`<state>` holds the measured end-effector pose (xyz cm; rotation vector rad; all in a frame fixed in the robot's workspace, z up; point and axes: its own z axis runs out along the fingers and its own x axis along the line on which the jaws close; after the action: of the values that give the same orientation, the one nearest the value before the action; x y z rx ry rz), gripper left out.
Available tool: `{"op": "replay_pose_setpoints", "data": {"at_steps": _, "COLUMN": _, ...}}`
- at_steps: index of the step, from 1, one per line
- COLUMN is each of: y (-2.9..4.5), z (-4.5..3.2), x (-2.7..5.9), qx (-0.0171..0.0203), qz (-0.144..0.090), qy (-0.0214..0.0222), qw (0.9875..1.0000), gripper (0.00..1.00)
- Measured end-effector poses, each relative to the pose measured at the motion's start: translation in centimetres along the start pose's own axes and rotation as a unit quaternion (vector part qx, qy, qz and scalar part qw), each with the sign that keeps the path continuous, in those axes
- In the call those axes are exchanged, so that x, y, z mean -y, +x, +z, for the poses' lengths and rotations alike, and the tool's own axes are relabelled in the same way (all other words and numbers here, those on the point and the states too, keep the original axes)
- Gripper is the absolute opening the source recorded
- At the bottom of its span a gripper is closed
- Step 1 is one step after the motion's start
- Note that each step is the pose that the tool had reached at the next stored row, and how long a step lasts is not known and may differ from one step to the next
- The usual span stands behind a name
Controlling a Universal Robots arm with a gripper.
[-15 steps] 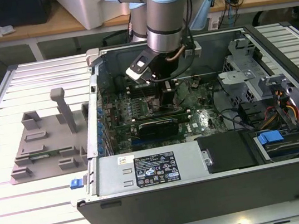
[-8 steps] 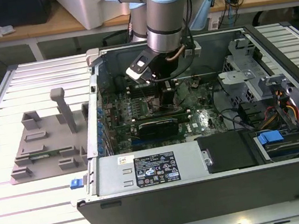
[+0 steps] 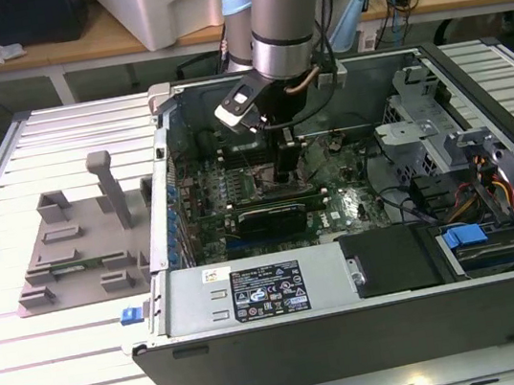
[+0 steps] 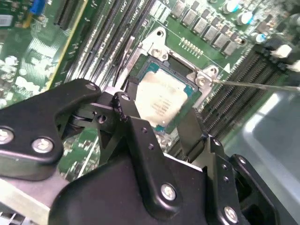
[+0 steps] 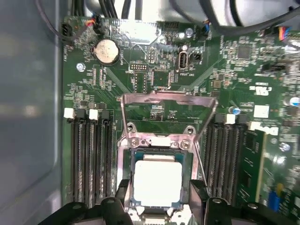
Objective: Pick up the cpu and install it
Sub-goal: 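Place the cpu into insertion slot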
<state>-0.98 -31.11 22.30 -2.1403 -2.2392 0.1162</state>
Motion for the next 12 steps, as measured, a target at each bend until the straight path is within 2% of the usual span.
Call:
{"op": "replay_pose_setpoints", "data": {"at_steps": 1, "y": -0.02, "z": -0.85, "x": 0.08, "qx": 0.0, "qz": 0.0, "qy": 0.0, "qw": 1.0, "gripper": 0.53}}
{"op": "replay_pose_setpoints", "data": {"at_steps": 2, "y": -0.03, "z": -1.4, "x": 0.12, "qx": 0.0001, "qz": 0.0, "qy": 0.0, "qw": 1.0, "gripper": 0.41}}
{"op": "replay_pose_setpoints", "data": {"at_steps": 3, "y": -0.03, "z": -1.63, "x": 0.14, "qx": 0.0, "qz": 0.0, "qy": 0.0, "qw": 1.0, "gripper": 0.41}}
{"op": "replay_pose_setpoints", "data": {"at_steps": 4, "y": -0.04, "z": -1.94, "x": 0.17, "qx": 0.0, "qz": 0.0, "qy": 0.0, "qw": 1.0, "gripper": 0.35}}
{"op": "replay_pose_setpoints", "data": {"at_steps": 6, "y": -0.07, "z": -3.33, "x": 0.28, "qx": 0.0, "qz": 0.0, "qy": 0.0, "qw": 1.0, "gripper": 0.23}}
{"op": "replay_pose_setpoints", "data": {"at_steps": 7, "y": -0.08, "z": -3.72, "x": 0.32, "qx": 0.0, "qz": 0.0, "qy": 0.0, "qw": 1.0, "gripper": 0.11}}
{"op": "replay_pose_setpoints", "data": {"at_steps": 12, "y": -0.13, "z": -5.93, "x": 0.5, "qx": 0.0, "qz": 0.0, "qy": 0.0, "qw": 1.0, "gripper": 0.11}}
